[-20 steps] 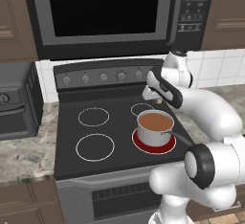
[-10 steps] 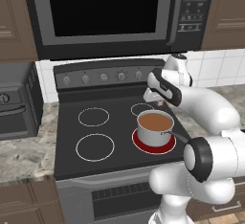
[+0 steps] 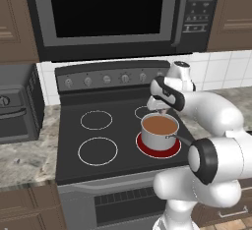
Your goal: Pick up the sugar cube(s) and place them in the saucepan with hot chocolate.
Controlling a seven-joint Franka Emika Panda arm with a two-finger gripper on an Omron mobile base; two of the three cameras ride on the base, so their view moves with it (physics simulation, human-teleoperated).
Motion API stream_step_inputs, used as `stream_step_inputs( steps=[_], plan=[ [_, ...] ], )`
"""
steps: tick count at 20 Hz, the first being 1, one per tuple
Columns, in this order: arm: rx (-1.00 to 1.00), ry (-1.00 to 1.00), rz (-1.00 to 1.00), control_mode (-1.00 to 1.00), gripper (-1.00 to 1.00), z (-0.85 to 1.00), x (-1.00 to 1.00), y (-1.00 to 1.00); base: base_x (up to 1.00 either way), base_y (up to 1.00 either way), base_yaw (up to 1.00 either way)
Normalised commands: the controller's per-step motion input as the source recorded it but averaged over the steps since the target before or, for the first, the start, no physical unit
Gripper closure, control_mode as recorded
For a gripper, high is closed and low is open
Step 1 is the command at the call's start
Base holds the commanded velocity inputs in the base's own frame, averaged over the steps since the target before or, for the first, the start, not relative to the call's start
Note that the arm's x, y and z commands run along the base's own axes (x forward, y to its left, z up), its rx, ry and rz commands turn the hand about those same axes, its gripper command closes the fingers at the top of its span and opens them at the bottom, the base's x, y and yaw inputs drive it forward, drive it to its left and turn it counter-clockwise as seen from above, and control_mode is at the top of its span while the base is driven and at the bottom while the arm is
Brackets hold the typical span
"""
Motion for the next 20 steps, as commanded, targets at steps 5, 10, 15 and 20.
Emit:
stream_step_inputs(
  steps=[5,10,15,20],
  plan=[
    [0.0,0.06,0.0,-1.0,1.0,-0.18,0.02,0.0,0.0,0.0,0.0],
    [0.0,0.06,0.0,-1.0,1.0,0.0,0.18,-0.01,0.0,0.0,0.0],
    [0.0,0.1,0.0,-1.0,1.0,0.0,0.27,-0.05,0.0,0.0,0.0],
    [0.0,0.03,0.0,-1.0,1.0,0.0,0.14,-0.06,0.0,0.0,0.0]
  ],
)
